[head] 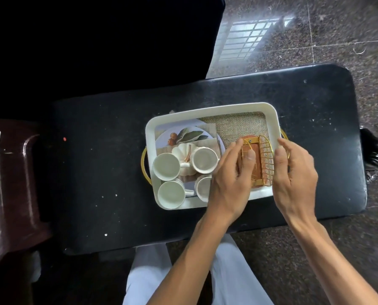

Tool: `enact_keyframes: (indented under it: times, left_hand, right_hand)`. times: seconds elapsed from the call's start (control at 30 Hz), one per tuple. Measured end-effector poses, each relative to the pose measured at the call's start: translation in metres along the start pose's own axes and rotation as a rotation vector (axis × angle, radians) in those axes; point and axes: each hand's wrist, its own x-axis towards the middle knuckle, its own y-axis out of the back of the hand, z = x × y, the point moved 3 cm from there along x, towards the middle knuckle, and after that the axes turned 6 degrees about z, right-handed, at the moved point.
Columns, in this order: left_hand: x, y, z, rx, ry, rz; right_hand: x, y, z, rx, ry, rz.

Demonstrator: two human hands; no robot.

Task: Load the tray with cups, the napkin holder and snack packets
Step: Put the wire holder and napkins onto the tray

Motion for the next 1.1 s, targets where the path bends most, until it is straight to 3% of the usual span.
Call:
enact_keyframes:
  times: [0.17, 0.27, 0.43, 0.77, 1.1]
  left_hand:
    - [-0.009, 0.094, -0.003, 0.242, -0.15, 0.178]
    - [-0.014, 0.17, -0.017, 0.543, -0.202, 0.289]
    - [-0.023, 0.293, -0.057, 0.959, -0.122, 0.375]
    - [-0.029, 0.48, -0.118, 1.116, 0.014, 0.546]
    - [0.0, 0.552, -0.14, 1.057, 0.059, 0.622]
  right_hand:
    - [-0.021, -0.044, -0.066, -0.117, 0.333, -0.187]
    - [-0.046, -0.092, -0.102, -0.25, 0.455, -0.333]
    - [-0.092, -0.178, -0.158, -0.412, 0.621, -0.473]
    - [-0.173, -0.306, -0.271, -0.534, 0.782, -0.594]
    - [-0.22, -0.378, -0.337, -0.592, 0.814, -0.645]
